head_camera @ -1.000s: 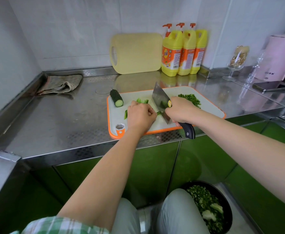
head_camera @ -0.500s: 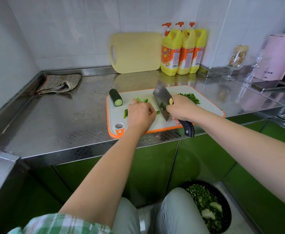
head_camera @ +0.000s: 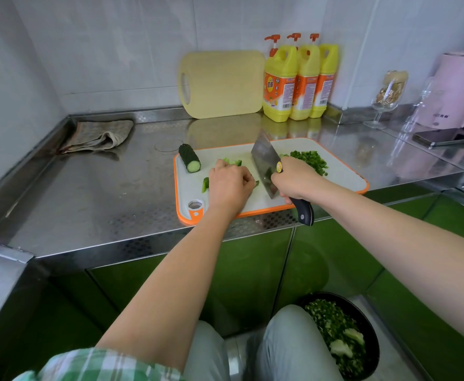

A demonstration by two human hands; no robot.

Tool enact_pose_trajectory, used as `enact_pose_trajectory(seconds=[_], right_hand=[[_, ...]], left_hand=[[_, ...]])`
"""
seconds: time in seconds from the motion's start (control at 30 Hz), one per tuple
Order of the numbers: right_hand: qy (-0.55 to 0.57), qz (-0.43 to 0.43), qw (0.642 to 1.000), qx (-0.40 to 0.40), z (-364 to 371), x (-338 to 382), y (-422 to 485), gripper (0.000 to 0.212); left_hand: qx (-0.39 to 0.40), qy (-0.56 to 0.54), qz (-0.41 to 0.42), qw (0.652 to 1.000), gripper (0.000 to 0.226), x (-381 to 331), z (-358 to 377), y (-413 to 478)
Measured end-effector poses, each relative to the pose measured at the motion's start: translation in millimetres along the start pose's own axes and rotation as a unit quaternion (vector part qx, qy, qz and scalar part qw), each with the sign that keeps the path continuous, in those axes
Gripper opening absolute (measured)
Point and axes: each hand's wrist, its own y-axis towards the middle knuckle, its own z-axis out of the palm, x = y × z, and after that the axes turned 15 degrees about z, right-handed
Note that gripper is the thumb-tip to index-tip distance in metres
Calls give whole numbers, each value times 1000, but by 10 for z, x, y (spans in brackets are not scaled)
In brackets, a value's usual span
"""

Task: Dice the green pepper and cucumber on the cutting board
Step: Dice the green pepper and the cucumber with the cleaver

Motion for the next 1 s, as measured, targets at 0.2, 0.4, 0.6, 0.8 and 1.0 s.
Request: enact_pose_trajectory(seconds=[0.2,0.4,0.6,0.8,1.0], right_hand=[[-1,-24,1000,11,-36,-3,-35,5],[9,-29,1000,6,-24,-11,-3,6],[-9,-20,999,25,-31,5,-40,7],[-35,-4,998,53,-61,1,-52,13],[18,6,1000,-7,-1,-97,97,10]], left_hand=[[-9,-5,4,1000,15,-2,-3,-1],[-9,1,7,1000,15,-4,-9,-1],[-12,-4,3,1000,15,-7,-10,-5],[-12,-8,-1,1000,13,-14,-24,-12],[-11,-27,-21,999,15,-36,-50,-8]])
